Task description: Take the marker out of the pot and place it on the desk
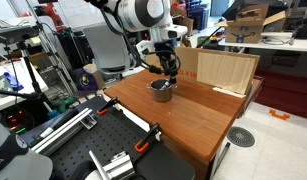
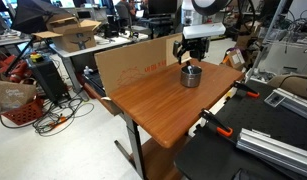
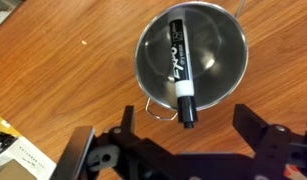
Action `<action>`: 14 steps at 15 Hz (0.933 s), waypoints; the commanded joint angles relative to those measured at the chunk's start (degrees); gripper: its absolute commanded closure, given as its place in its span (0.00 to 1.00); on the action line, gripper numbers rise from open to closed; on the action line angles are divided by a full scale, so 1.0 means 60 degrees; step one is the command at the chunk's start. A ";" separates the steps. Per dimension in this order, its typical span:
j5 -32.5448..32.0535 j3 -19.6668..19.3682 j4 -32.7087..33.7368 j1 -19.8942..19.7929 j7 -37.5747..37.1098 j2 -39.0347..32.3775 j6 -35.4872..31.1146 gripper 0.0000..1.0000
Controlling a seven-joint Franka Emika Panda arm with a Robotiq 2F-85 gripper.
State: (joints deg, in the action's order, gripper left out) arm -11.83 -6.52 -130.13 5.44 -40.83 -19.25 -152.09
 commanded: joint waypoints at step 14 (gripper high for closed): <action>0.0002 -0.0464 0.0229 0.0501 -0.0159 -0.0101 0.0009 0.95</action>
State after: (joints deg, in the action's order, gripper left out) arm -12.02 -8.73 -128.78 7.87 -41.25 -20.20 -152.09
